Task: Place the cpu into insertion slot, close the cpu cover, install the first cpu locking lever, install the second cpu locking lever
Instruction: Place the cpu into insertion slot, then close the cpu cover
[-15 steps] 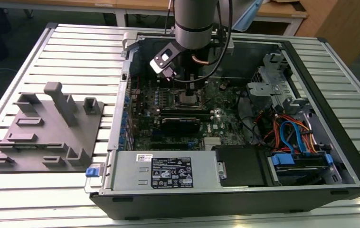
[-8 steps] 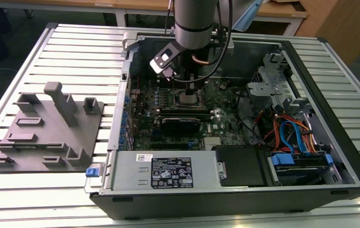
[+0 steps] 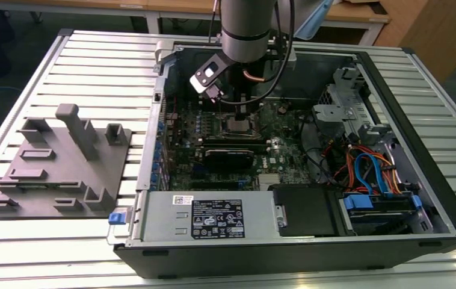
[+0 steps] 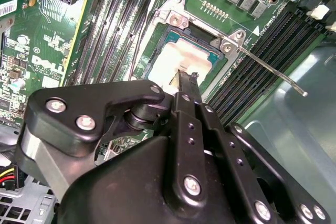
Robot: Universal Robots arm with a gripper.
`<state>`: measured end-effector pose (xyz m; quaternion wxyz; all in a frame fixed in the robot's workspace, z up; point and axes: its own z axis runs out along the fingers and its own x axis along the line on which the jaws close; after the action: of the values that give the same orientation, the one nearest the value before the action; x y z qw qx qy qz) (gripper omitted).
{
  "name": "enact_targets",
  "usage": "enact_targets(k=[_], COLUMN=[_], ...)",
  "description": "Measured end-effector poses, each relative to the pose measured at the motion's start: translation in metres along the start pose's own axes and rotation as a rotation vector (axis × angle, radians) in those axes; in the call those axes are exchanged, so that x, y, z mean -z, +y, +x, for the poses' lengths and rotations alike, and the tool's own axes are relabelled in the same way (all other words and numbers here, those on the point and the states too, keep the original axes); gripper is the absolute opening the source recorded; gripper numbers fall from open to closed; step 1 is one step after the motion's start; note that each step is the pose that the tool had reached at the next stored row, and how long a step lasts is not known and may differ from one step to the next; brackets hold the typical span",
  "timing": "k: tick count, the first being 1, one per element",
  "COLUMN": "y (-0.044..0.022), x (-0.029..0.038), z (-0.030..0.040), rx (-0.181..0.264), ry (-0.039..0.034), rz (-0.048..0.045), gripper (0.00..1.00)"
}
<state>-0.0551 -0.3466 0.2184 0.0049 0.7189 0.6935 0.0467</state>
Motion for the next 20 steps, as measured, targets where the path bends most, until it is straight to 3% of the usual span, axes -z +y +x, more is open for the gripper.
enact_targets(k=[6, 11, 20], y=[0.0002, 0.0024, 0.0024], x=[0.0000, 0.0000, 0.0000], z=[0.0000, 0.0001, 0.0001], rx=[0.000, -0.001, -0.002], ry=[0.0002, 0.0013, 0.0013], rz=[0.0019, 0.0219, 0.0244], gripper=[0.11, 0.11, 0.11])
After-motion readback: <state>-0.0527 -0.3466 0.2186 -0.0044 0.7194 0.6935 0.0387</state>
